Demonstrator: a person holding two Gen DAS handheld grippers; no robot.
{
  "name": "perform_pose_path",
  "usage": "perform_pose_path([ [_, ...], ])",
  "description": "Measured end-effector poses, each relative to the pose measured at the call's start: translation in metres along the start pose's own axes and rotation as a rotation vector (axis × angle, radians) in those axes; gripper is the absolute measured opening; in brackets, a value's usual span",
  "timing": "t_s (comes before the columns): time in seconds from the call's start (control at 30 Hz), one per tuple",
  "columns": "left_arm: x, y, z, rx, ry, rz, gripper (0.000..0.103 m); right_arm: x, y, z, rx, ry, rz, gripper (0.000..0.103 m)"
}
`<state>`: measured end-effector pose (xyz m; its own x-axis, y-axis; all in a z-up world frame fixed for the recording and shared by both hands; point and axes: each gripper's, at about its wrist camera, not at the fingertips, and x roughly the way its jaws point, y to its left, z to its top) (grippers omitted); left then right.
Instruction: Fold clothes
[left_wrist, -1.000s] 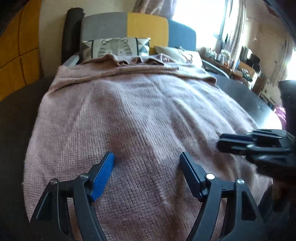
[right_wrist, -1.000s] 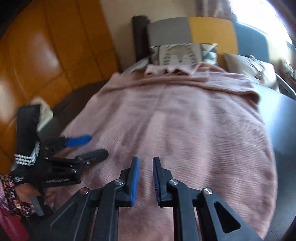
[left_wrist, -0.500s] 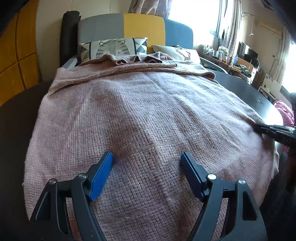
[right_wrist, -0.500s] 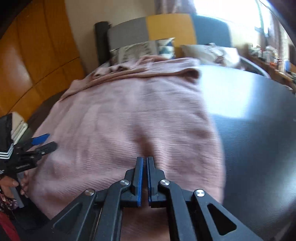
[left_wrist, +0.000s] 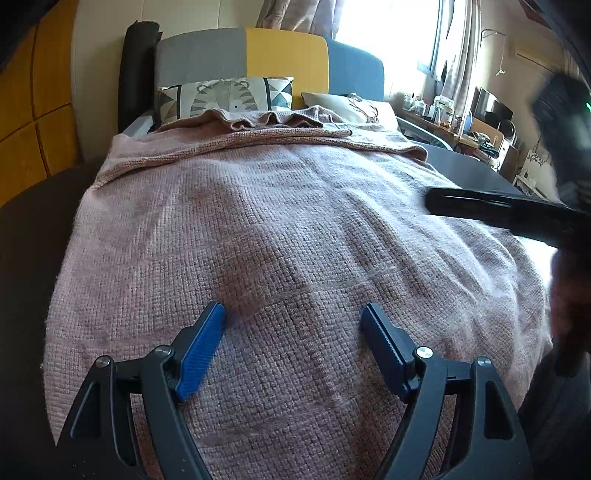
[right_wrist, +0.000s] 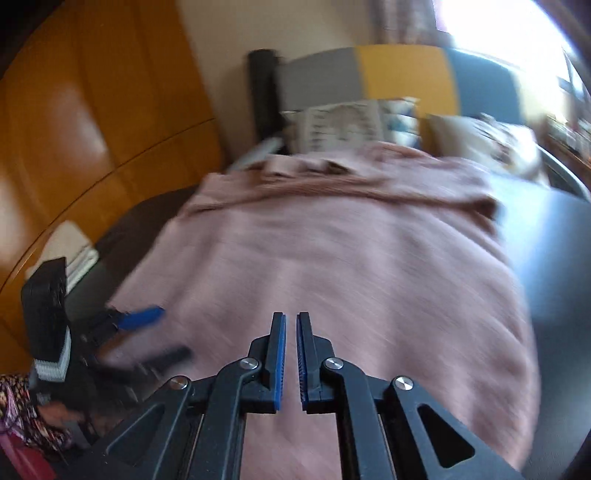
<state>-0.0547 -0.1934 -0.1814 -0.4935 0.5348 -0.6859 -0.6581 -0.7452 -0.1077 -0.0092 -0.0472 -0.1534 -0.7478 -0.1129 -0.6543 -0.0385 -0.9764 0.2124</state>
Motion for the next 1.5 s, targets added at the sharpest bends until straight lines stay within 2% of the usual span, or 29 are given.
perform_pose_path([
  [0.13,0.000,0.001,0.000,-0.005,-0.002,-0.008,0.079,0.051,0.030,0.016,-0.097,0.084,0.017,0.005],
  [0.27,0.000,0.002,0.000,-0.011,-0.006,-0.016,0.079,0.075,0.032,0.012,-0.110,0.142,-0.004,0.003],
  [0.47,0.001,0.003,0.000,-0.014,-0.006,-0.022,0.080,0.069,0.016,0.012,-0.066,0.130,-0.022,0.001],
  [0.73,0.002,0.002,0.000,-0.012,-0.005,-0.020,0.080,0.053,0.000,0.007,-0.088,0.114,-0.089,0.001],
  [0.87,0.002,0.002,0.000,-0.009,-0.003,-0.018,0.080,0.045,-0.021,0.006,-0.024,0.102,-0.087,0.001],
  [1.1,0.002,0.002,0.000,-0.005,-0.002,-0.016,0.080,0.037,-0.036,0.005,0.001,0.092,-0.103,0.001],
  [1.23,0.002,0.002,0.000,-0.004,-0.003,-0.016,0.080,0.024,-0.051,0.009,0.088,0.055,-0.094,0.003],
  [1.43,0.001,0.002,-0.001,-0.004,-0.001,-0.017,0.080,0.032,-0.073,0.003,0.100,0.112,-0.142,0.006],
  [1.5,0.001,0.001,-0.001,-0.003,-0.001,-0.016,0.080,0.027,-0.082,0.002,0.117,0.107,-0.157,0.002],
])
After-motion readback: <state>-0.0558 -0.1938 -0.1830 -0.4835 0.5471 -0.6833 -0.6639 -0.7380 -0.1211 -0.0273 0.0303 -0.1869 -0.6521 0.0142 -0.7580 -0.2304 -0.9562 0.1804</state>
